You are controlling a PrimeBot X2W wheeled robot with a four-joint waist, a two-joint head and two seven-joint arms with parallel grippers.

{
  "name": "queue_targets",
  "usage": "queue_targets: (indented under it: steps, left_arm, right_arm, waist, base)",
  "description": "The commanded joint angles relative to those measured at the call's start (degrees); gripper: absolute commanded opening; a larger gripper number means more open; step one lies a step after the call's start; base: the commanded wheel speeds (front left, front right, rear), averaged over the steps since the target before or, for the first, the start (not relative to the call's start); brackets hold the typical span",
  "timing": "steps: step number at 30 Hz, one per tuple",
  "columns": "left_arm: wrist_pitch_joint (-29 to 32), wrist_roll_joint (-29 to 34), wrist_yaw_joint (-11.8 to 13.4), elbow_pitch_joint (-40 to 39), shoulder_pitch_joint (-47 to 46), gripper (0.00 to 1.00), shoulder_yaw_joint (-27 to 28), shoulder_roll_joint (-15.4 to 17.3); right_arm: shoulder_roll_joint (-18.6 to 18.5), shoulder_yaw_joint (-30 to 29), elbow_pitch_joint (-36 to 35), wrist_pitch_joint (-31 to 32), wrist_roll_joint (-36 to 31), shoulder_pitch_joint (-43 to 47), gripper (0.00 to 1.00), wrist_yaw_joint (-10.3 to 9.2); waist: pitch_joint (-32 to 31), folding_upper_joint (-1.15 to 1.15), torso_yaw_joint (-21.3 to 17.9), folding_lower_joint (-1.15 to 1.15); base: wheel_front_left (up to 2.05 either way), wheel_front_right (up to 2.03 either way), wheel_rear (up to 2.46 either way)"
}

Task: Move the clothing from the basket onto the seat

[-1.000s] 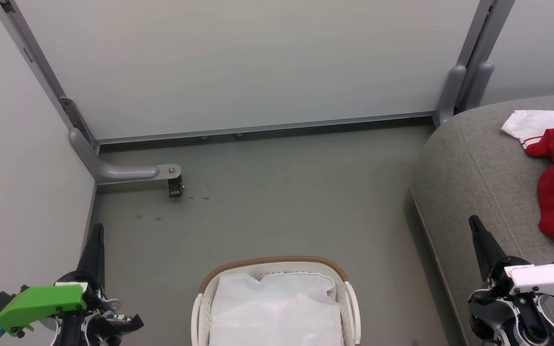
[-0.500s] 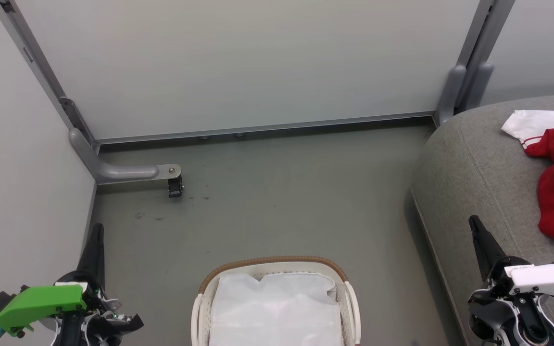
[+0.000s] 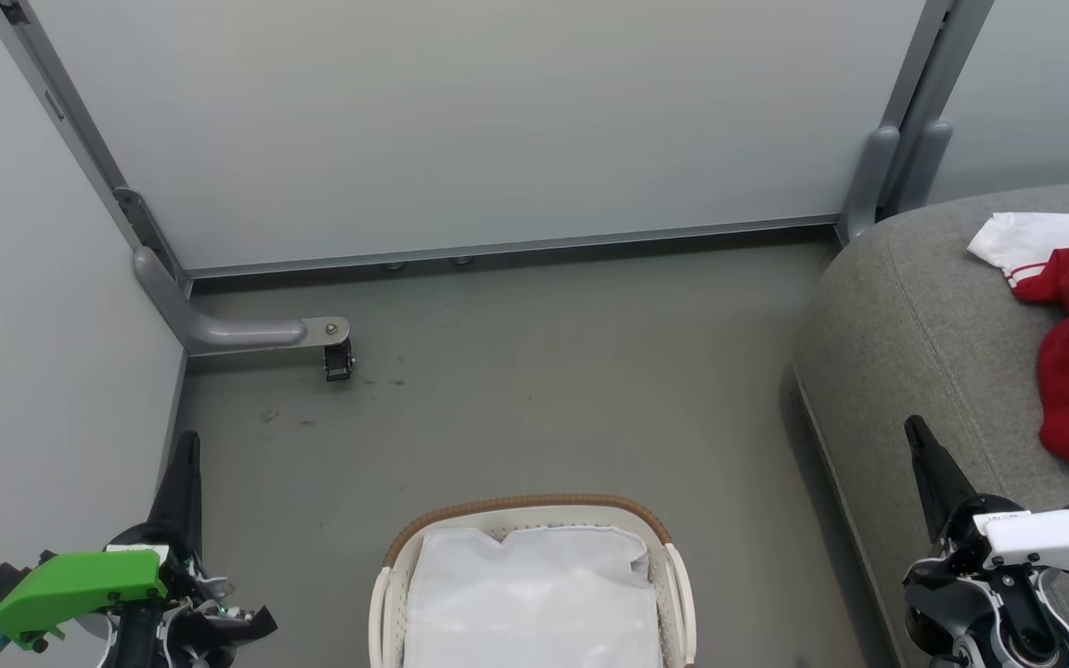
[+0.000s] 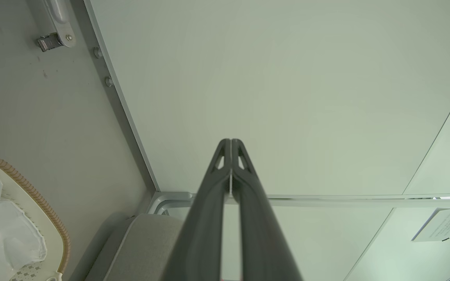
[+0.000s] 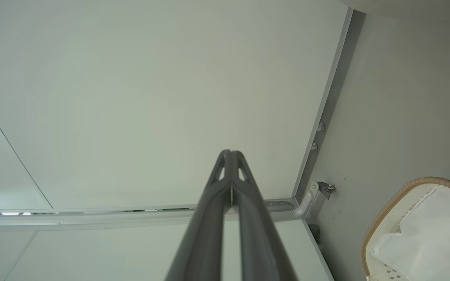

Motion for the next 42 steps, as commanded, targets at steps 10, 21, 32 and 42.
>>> queue_targets:
  steps: [10,21,32,42]
  left_arm:
    - [0.24,0.21,-0.07,-0.1,-0.65,0.0,0.2,-0.05]
    - [0.25,0.23,-0.07,-0.1,-0.65,0.0,0.21,-0.06]
    - [0.27,0.25,-0.07,-0.1,-0.65,0.0,0.22,-0.07]
    - [0.28,0.26,-0.07,-0.1,-0.65,0.0,0.23,-0.08]
  right_arm:
    - [-0.34,-0.11,-0.22,0.16,0.2,-0.49,0.0,0.0]
    - [-0.34,-0.11,-0.22,0.16,0.2,-0.49,0.0,0.0]
    - [-0.34,-0.11,-0.22,0.16,0.2,-0.49,0.0,0.0]
    - [-0.34,-0.11,-0.22,0.16,0.2,-0.49,0.0,0.0]
  waist:
    - [0.0,0.0,0.0,0.0]
    - [0.0,0.0,0.0,0.0]
    - [0.0,0.0,0.0,0.0]
    - [0.0,0.0,0.0,0.0]
  base:
    - [0.0,0.0,0.0]
    - [0.0,0.0,0.0]
    - [0.0,0.0,0.0]
    - [0.0,0.0,0.0]
